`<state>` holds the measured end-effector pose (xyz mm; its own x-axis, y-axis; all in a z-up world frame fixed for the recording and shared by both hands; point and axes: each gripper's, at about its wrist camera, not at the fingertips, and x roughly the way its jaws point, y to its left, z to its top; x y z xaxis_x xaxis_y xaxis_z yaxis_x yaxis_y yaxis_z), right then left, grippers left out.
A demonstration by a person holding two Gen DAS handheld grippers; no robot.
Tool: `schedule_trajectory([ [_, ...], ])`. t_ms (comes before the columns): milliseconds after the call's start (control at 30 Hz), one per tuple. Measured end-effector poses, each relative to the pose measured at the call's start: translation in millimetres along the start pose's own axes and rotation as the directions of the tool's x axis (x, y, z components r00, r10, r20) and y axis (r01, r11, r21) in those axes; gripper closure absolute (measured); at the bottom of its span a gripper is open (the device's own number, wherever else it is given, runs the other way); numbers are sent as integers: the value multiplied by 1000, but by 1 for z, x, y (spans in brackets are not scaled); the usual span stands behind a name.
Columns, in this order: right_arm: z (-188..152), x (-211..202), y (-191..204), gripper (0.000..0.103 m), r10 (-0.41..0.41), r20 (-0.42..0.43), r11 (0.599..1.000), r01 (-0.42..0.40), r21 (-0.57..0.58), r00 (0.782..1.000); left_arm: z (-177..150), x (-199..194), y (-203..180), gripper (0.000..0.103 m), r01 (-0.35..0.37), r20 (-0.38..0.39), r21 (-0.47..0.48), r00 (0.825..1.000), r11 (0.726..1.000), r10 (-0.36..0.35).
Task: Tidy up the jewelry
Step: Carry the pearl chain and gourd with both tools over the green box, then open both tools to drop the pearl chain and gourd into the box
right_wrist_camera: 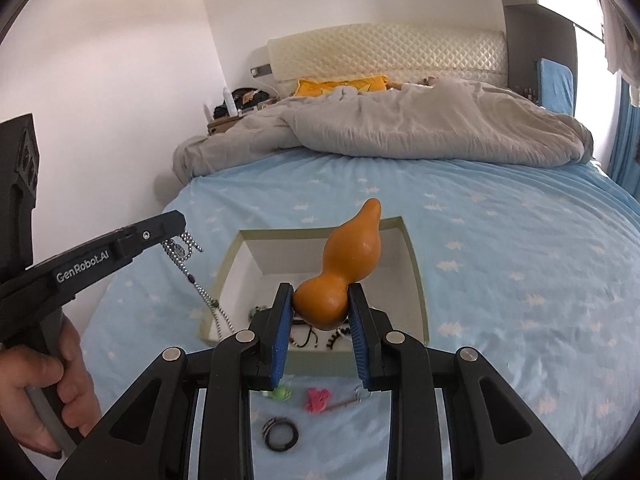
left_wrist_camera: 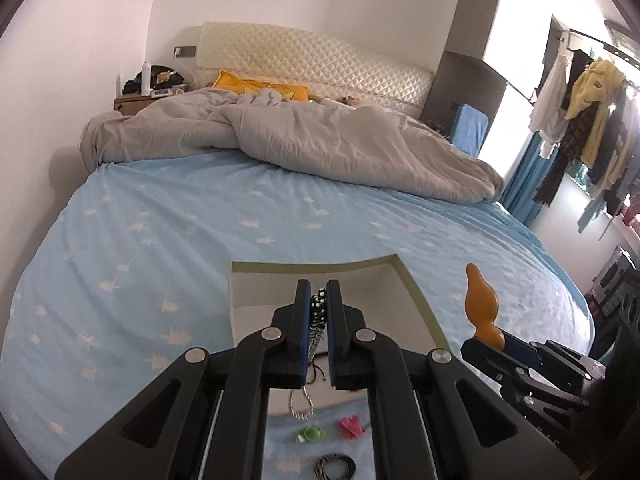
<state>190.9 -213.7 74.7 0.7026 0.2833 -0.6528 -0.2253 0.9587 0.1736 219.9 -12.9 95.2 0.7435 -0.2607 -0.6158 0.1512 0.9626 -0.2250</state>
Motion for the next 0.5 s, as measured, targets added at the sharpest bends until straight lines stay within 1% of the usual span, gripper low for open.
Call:
schedule_trajectory([
  [200, 3, 45, -5, 79, 15, -65, 1000, -16, -5, 998, 0, 47, 7, 96, -18, -79, -7, 997, 1000, 17],
  [300, 3, 66, -8, 79, 7, -96, 1000, -8, -10, 995, -7, 72, 13, 96, -35, -131, -13, 991, 999, 33],
  [500, -3, 101, -18, 79, -14, -161, 1000, 13, -9, 987, -17, 102, 22, 96, -51, -200, -16, 979, 999, 47],
])
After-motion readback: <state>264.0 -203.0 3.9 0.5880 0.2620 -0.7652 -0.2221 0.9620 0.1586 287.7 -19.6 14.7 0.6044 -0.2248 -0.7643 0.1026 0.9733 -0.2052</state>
